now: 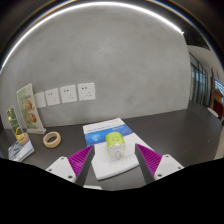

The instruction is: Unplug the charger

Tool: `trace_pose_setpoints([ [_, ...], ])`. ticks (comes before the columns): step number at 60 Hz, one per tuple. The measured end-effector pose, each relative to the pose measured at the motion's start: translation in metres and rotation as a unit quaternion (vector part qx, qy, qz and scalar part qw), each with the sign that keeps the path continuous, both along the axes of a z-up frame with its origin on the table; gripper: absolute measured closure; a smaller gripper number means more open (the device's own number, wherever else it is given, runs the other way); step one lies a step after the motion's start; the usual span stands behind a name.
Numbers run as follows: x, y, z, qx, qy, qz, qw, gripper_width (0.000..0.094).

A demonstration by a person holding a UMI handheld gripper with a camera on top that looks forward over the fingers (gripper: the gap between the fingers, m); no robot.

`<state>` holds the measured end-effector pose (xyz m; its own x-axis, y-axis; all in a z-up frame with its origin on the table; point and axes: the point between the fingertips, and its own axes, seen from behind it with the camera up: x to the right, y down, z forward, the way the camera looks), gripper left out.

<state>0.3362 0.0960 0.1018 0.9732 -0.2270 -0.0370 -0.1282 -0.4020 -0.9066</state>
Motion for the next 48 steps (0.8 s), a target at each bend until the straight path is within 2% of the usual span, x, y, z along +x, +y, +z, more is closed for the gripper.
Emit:
trace_pose_setpoints([
  [8, -0.036, -0.078, 0.017, 0.008, -0.007, -0.018, 1.0, 0.0103],
  [15, -0.074, -0.151, 0.015, -0.002, -0.004, -0.033, 0.999, 0.0106],
  [19, -0.097, -0.187, 0.01, -0.017, 0.004, -0.032, 0.999, 0.0105],
  [25, -0.118, -0.232, 0.01, -0.015, 0.008, -0.032, 0.999, 0.01],
  [37, -0.111, -0.293, 0.009, -0.014, -0.005, -0.036, 0.999, 0.0102],
  [48, -0.057, -0.335, 0.01, -0.005, -0.048, -0.027, 0.998, 0.0103],
])
